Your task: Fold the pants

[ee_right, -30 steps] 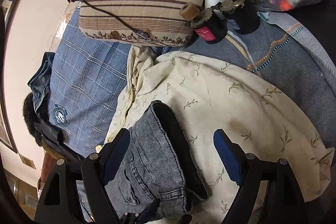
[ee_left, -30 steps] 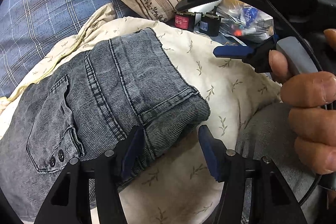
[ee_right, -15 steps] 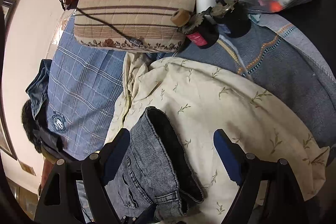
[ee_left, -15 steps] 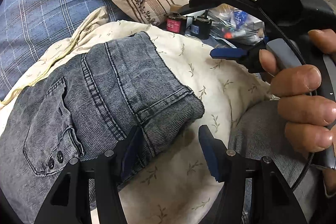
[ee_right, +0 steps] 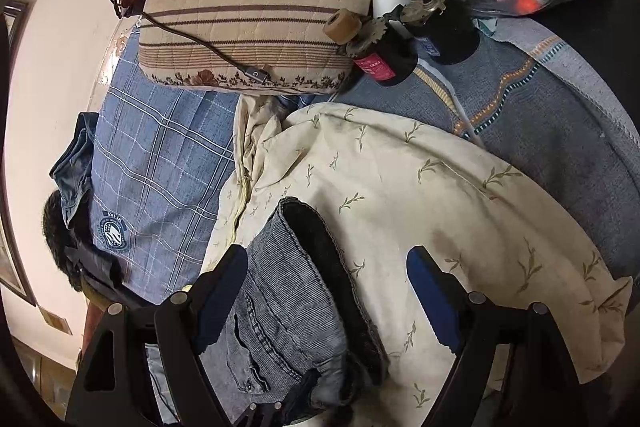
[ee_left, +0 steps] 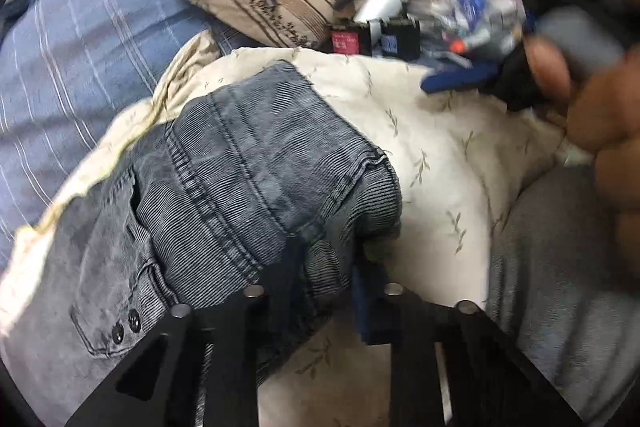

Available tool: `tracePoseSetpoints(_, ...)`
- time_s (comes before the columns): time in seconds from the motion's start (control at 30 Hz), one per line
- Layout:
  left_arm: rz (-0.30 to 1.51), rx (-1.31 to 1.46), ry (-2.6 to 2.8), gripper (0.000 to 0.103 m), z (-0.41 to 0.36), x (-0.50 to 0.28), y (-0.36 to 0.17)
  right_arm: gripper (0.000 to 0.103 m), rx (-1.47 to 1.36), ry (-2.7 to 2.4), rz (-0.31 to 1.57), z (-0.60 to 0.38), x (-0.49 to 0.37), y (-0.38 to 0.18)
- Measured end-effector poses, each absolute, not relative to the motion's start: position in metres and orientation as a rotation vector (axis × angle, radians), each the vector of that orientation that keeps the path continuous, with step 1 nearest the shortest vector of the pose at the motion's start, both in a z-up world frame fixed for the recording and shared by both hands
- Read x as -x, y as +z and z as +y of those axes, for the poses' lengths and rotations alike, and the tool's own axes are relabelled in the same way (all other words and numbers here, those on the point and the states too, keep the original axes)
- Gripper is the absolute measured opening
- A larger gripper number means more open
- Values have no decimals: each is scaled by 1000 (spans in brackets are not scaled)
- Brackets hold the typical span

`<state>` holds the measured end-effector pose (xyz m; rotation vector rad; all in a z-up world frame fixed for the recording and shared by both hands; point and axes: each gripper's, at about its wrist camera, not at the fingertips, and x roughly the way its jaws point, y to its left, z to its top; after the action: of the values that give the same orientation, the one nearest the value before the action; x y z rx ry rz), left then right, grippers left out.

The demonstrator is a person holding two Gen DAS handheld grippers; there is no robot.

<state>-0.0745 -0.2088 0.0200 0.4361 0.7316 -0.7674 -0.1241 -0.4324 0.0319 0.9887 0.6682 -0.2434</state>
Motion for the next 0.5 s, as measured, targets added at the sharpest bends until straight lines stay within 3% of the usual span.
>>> tracePoseSetpoints(0.33, 810, -118, -819, 18, -174, 55, 46, 84, -1027, -113, 748, -425, 93, 22)
tracePoseSetpoints(0.5, 830, -69, -829, 18, -169, 48, 48, 84, -898, -81, 914, -420, 40, 16)
